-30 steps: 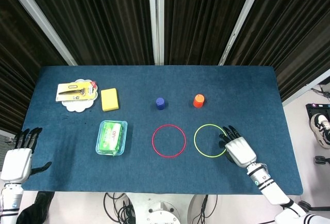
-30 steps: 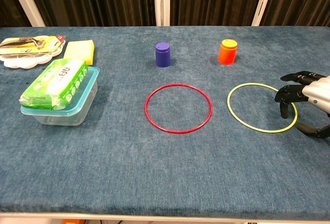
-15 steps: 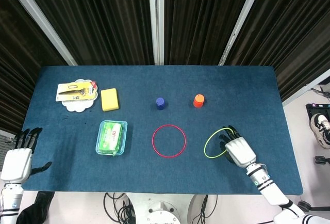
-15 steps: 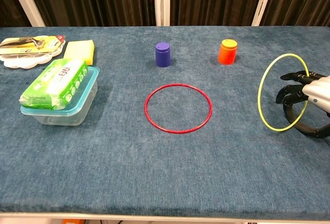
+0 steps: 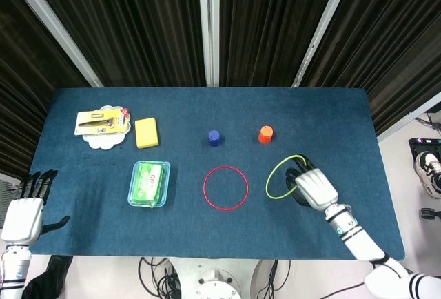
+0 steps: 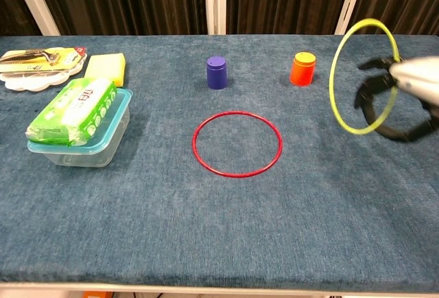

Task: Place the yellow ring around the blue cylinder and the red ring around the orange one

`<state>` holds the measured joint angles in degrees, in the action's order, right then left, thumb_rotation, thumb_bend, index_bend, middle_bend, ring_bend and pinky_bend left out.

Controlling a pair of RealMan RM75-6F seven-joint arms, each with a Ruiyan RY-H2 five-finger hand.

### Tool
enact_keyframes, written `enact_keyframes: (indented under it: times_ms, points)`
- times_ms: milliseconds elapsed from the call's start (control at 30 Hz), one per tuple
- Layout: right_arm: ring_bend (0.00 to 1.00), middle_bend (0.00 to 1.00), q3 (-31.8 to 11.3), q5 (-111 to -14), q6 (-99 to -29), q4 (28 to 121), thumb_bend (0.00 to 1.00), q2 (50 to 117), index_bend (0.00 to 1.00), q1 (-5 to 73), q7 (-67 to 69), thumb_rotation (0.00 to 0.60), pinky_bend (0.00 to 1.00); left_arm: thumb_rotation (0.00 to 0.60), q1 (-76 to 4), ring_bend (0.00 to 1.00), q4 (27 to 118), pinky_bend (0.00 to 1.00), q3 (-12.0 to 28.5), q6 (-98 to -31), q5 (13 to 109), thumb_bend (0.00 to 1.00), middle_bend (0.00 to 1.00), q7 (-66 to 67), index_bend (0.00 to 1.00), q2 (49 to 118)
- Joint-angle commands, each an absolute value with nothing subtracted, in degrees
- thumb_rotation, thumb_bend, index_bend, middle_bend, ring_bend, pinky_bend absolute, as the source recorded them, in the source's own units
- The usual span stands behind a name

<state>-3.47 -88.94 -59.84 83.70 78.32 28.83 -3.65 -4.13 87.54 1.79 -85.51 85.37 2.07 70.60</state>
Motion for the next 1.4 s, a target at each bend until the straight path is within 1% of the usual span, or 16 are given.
enact_keyframes:
  times_ms: [33, 133, 267, 367, 533, 733, 867, 900, 1033, 1100, 1233, 1400]
  points:
    - [0.01, 0.32, -9.55, -81.49, -49.52, 89.60, 0.37, 74.00, 0.65, 36.37, -4.93, 0.600, 0.00, 0.600, -4.08, 0.00, 87.69, 0.00, 1.74, -85.66, 85.49, 0.09, 0.05, 2.18, 0.06, 70.57]
    - [0.01, 0.32, -13.04, -74.73, -42.50, 90.94, 0.37, 73.29, 0.65, 41.54, -7.59, 0.600, 0.00, 0.600, -3.92, 0.00, 87.83, 0.00, 1.69, -85.80, 85.44, 0.09, 0.05, 2.26, 0.06, 70.60]
    - [0.00, 0.32, -15.87, -64.55, -34.58, 89.89, 0.38, 74.20, 0.65, 48.50, -10.82, 0.600, 0.00, 0.600, -3.71, 0.00, 87.86, 0.00, 1.62, -85.71, 85.07, 0.09, 0.05, 2.25, 0.06, 70.57]
    - [0.00, 0.32, -15.87, -57.79, -31.42, 86.77, 0.38, 76.61, 0.65, 53.65, -14.29, 0.600, 0.00, 0.600, -3.65, 0.00, 87.88, 0.00, 1.65, -85.65, 84.91, 0.09, 0.05, 2.19, 0.06, 70.53]
    - [0.01, 0.32, -14.25, -46.24, -27.89, 80.90, 0.38, 81.40, 0.65, 61.55, -17.10, 0.600, 0.00, 0.600, -3.66, 0.00, 87.70, 0.00, 1.73, -85.37, 84.59, 0.09, 0.05, 2.04, 0.06, 70.44]
    - [0.00, 0.32, -9.98, -34.83, -27.36, 74.99, 0.38, 85.95, 0.64, 69.34, -20.31, 0.600, 0.00, 0.600, -3.59, 0.00, 87.33, 0.00, 1.71, -84.89, 84.07, 0.09, 0.05, 1.64, 0.06, 70.48]
    - [0.00, 0.32, -7.71, -29.92, -29.30, 72.42, 0.37, 88.72, 0.63, 72.41, -21.76, 0.600, 0.00, 0.600, -3.56, 0.00, 87.06, 0.00, 1.73, -84.77, 83.94, 0.09, 0.05, 1.39, 0.06, 70.64]
    - [0.00, 0.32, -7.27, -29.01, -29.73, 72.04, 0.34, 89.24, 0.62, 72.92, -22.08, 0.600, 0.00, 0.600, -3.55, 0.00, 87.01, 0.00, 1.72, -84.72, 83.90, 0.09, 0.05, 1.32, 0.06, 70.66]
    - [0.00, 0.32, -5.94, -25.54, -31.52, 71.12, 0.14, 90.77, 0.58, 74.65, -23.10, 0.600, 0.00, 0.600, -3.51, 0.00, 86.76, 0.00, 1.68, -84.67, 83.91, 0.09, 0.05, 1.12, 0.06, 70.75]
    - [0.00, 0.32, -5.56, -24.45, -32.01, 71.04, 0.08, 91.05, 0.57, 75.15, -23.44, 0.600, 0.00, 0.600, -3.52, 0.00, 86.69, 0.00, 1.68, -84.66, 83.95, 0.09, 0.05, 1.04, 0.06, 70.77]
    - [0.00, 0.32, -5.12, -22.67, -32.82, 71.12, 0.02, 91.29, 0.54, 75.95, -23.82, 0.600, 0.00, 0.600, -3.58, 0.00, 86.49, 0.00, 1.67, -84.50, 83.99, 0.09, 0.05, 0.82, 0.06, 70.83]
    - [0.00, 0.32, -4.93, -21.47, -33.67, 71.53, 0.00, 91.05, 0.51, 76.34, -23.96, 0.600, 0.00, 0.600, -3.61, 0.00, 86.31, 0.00, 1.67, -84.37, 83.99, 0.09, 0.05, 0.58, 0.06, 70.89]
